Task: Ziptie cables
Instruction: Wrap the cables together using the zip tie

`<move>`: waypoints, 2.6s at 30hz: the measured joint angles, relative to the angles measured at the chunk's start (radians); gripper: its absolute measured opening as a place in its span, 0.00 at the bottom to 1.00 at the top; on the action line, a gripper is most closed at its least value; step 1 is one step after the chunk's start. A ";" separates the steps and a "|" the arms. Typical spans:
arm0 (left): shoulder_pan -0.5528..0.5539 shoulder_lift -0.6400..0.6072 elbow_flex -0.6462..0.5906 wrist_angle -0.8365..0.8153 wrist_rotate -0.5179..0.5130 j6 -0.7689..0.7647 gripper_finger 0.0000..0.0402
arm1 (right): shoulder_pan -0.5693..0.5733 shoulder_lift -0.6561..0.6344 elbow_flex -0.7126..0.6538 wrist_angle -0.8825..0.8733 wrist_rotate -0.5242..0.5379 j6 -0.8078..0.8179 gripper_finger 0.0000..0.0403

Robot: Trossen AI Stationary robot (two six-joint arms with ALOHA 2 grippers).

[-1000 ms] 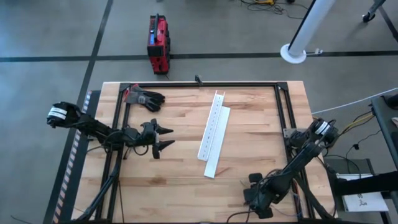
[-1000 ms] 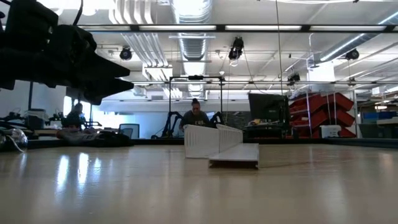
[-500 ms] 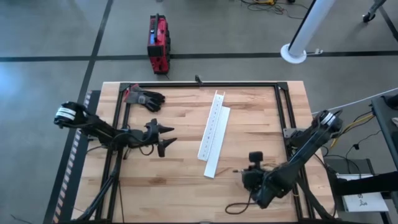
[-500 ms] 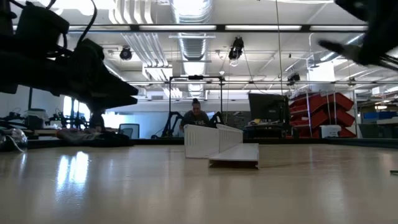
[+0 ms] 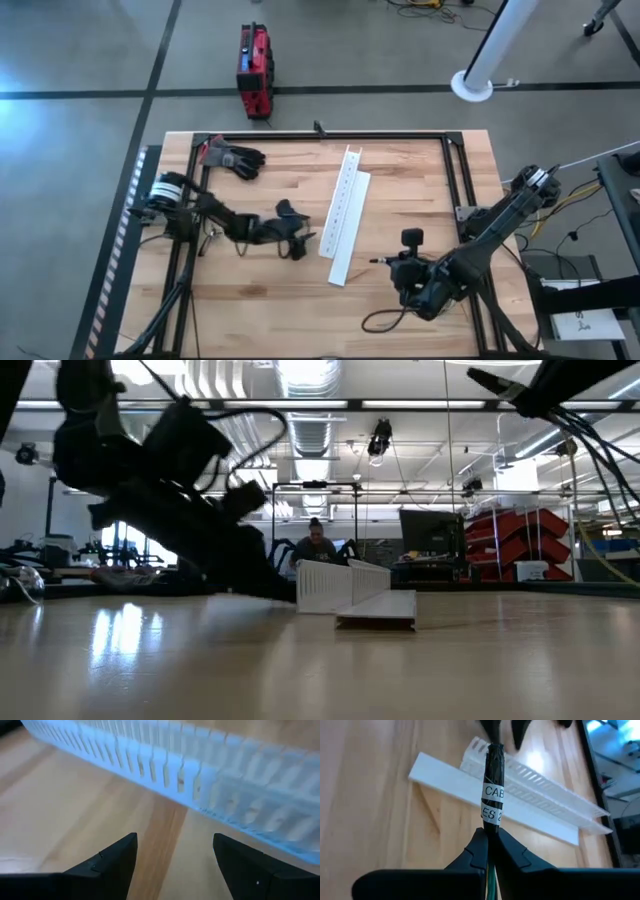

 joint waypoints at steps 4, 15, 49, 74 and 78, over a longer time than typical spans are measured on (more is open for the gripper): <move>0.000 0.108 0.132 -0.003 0.078 0.011 0.62 | 0.006 0.003 0.045 0.005 -0.001 -0.066 0.00; 0.014 0.433 0.635 -0.037 0.159 0.171 0.62 | 0.006 0.009 0.064 0.031 0.014 -0.138 0.00; -0.285 -0.351 0.419 -1.752 0.720 -0.678 0.28 | -0.019 0.009 -0.299 0.602 0.058 -0.279 0.00; -0.562 -0.128 0.282 -1.603 1.282 -0.894 0.00 | -0.085 0.008 -0.326 0.588 0.135 -0.477 0.00; -0.582 -0.097 0.281 -1.593 1.287 -0.893 0.00 | -0.088 0.008 -0.326 0.587 0.135 -0.478 0.00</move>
